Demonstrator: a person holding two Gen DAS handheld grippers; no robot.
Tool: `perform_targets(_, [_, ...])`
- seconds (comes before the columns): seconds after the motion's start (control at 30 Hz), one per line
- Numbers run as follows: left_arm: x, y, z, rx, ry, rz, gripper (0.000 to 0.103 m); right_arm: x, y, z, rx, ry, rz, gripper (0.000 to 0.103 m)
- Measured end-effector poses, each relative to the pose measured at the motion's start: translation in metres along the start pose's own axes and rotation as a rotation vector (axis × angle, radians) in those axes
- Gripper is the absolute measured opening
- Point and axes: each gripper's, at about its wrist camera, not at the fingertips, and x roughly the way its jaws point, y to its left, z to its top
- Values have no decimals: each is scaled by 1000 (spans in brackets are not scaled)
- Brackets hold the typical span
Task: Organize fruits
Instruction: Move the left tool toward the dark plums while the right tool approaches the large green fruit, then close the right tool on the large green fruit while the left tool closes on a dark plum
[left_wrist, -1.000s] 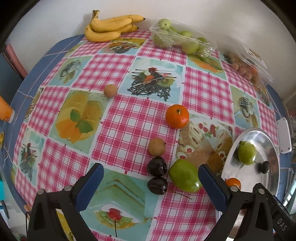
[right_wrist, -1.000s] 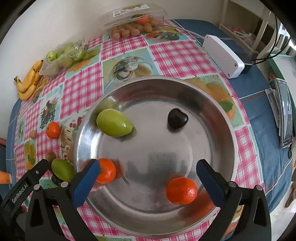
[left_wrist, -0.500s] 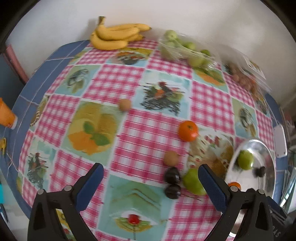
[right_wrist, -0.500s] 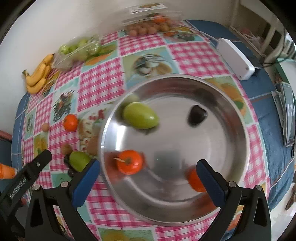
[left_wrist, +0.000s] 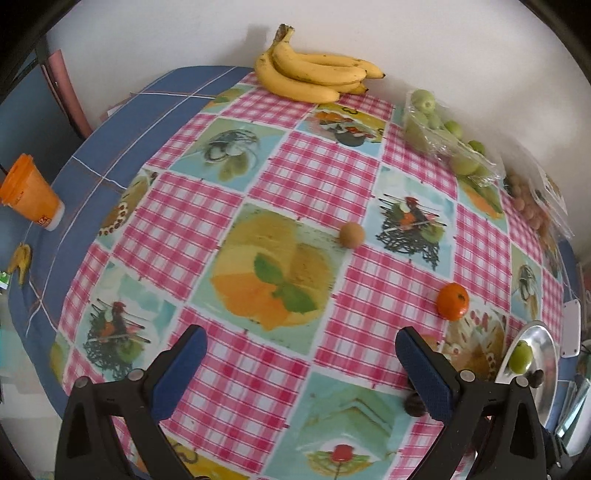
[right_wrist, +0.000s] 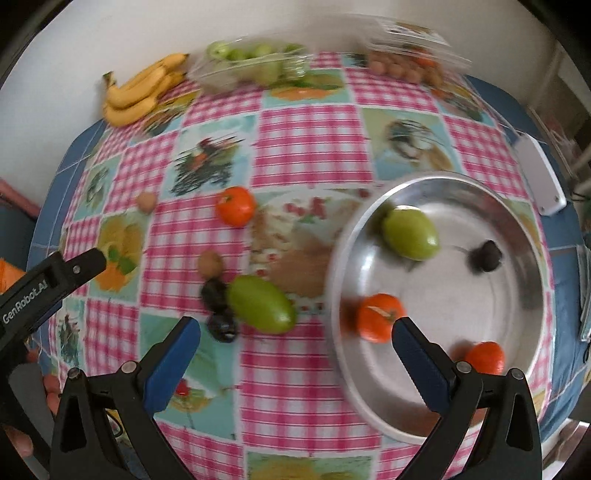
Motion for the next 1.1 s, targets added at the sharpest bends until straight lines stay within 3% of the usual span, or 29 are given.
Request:
perform_targets(0.43, [11,-2,-5,19,49,-48,103,21,10,2,-16,12,34,103])
perform_targets(0.8, [10,-6,-2,10,32,-92,103,19,21,5,-64,-25,41,103])
perform_targets(0.87, [11,-6,-2,5,34,-100,103,18,22,6,-71,-42,22,99])
perform_targets(1.0, [13,-10,-2,12,35,-113,103,19,20,7,-60,-44,45,75])
perform_targets(1.1, [15,-14,-3,25,38,-136,103,26,17,7,-56,-26,45,67])
